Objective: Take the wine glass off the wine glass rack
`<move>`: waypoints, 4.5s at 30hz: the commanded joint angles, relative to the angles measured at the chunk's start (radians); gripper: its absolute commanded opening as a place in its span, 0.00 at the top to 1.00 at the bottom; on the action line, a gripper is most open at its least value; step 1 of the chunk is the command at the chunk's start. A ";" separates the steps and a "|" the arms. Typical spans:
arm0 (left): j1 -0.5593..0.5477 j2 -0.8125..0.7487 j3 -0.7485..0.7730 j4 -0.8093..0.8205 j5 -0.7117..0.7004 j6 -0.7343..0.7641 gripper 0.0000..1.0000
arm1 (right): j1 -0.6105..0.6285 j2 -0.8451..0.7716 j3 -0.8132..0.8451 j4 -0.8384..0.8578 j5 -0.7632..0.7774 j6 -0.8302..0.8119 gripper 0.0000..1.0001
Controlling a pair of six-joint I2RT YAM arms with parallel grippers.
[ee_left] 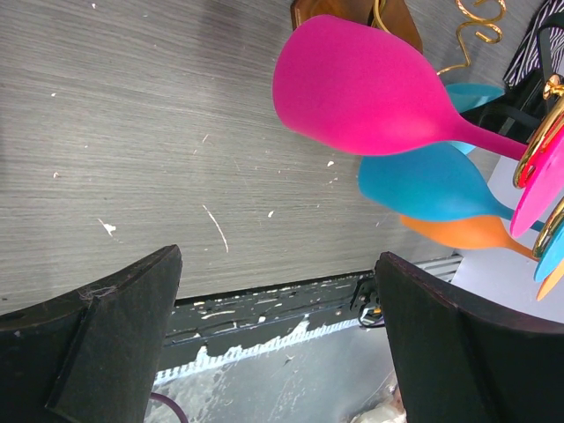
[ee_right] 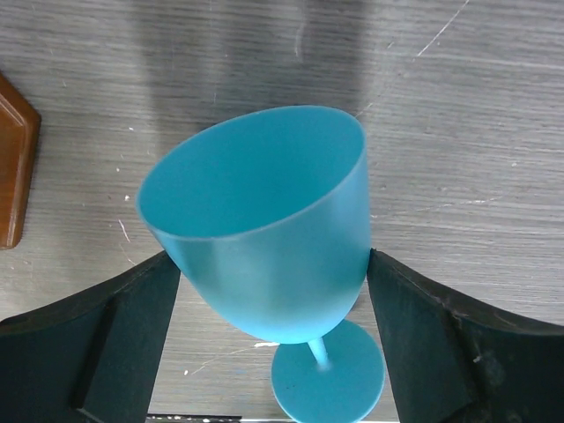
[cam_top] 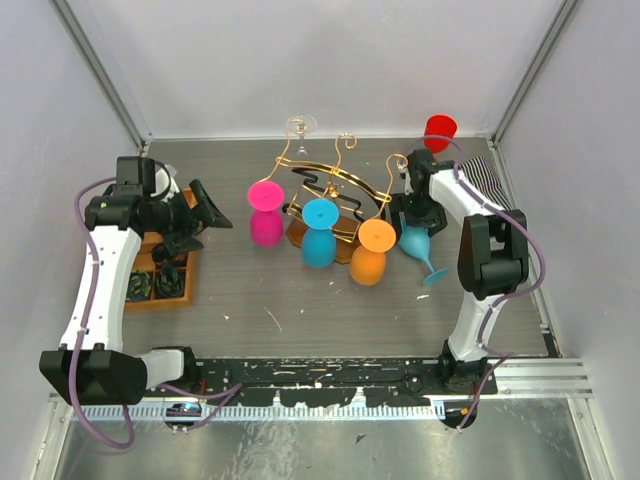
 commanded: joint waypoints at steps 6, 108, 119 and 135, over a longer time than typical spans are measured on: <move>0.000 -0.011 0.032 -0.016 0.005 0.018 0.02 | -0.011 0.093 0.036 0.051 0.003 0.036 0.11; 0.000 -0.006 0.013 -0.012 -0.031 0.042 0.02 | -0.235 -0.552 -0.619 1.390 0.027 0.121 0.28; 0.000 0.066 0.075 0.021 -0.038 0.056 0.01 | -0.279 -0.300 -0.603 1.828 -0.093 0.125 0.28; 0.001 0.097 0.035 0.139 -0.011 0.014 0.02 | -0.288 -0.023 -0.603 2.186 -0.166 0.136 0.25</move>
